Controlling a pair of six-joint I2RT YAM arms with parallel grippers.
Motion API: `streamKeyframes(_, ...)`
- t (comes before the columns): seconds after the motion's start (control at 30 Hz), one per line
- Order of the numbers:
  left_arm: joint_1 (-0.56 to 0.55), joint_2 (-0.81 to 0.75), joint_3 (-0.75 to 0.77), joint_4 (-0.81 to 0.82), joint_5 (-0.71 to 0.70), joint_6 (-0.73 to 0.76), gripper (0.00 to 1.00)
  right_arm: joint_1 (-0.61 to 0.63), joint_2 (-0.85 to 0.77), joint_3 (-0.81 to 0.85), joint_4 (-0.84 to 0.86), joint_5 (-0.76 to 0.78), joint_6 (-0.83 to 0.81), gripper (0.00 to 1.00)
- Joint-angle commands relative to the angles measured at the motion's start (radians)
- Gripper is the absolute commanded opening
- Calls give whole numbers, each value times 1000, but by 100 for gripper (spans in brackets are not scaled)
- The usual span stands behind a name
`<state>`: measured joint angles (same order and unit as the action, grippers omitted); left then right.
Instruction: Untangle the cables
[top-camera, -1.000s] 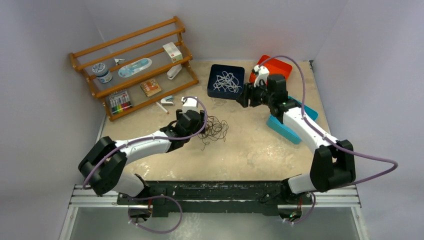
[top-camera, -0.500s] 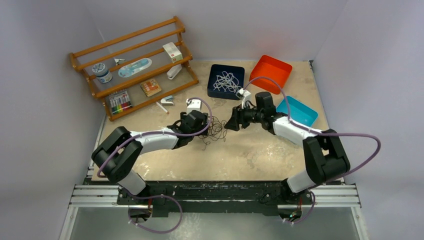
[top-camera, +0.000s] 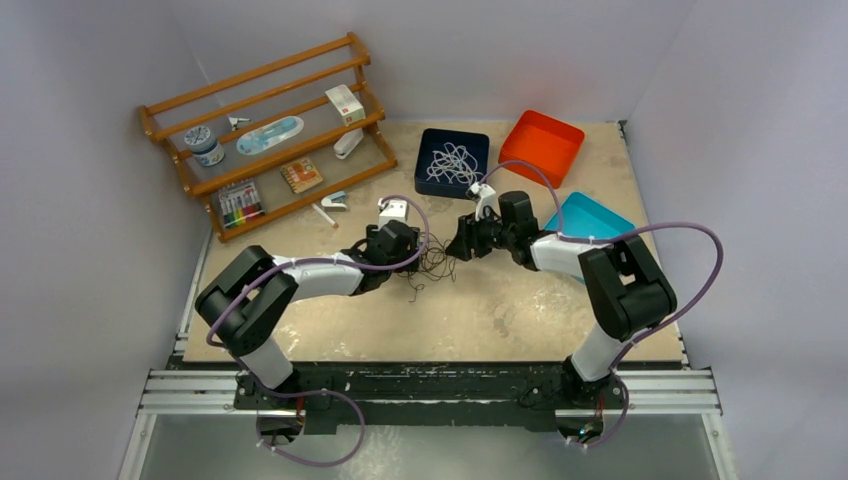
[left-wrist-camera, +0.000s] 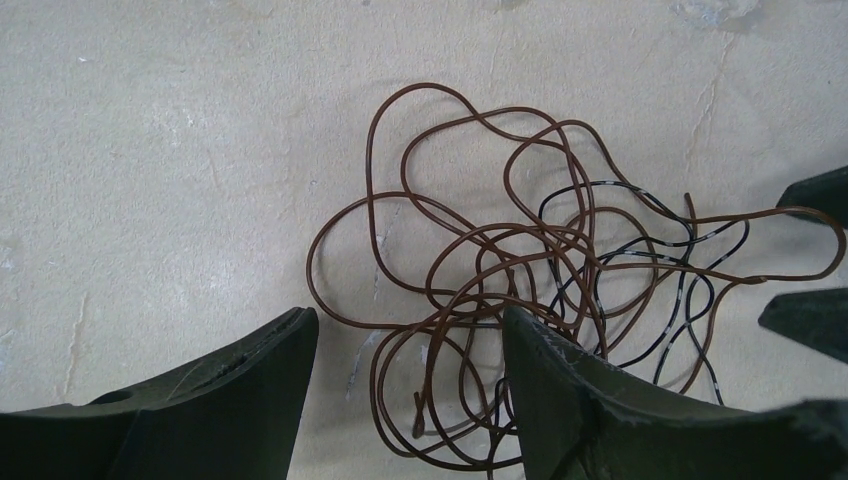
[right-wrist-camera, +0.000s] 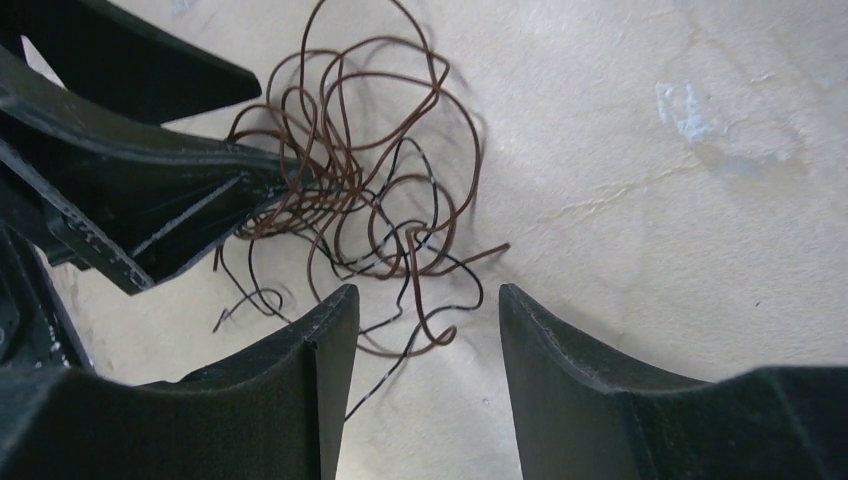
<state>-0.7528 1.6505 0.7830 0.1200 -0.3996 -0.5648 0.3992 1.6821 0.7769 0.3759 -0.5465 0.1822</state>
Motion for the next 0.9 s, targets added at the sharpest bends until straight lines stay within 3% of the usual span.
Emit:
streamKeyframes(0.0, 6, 4, 38, 34, 1, 4, 66, 5, 4, -2, 129, 56, 32, 55)
streamKeyframes(0.1, 8, 4, 37, 30, -2, 9, 65, 5, 21, 2, 153, 38, 42, 50)
streamKeyframes(0.57, 12, 16, 9, 30, -7, 10, 54, 10, -1, 20, 156, -4, 63, 1)
streamKeyframes(0.87, 15, 44, -30, 50, -8, 10, 50, 10, -261, 131, 26, 5, 51, 0)
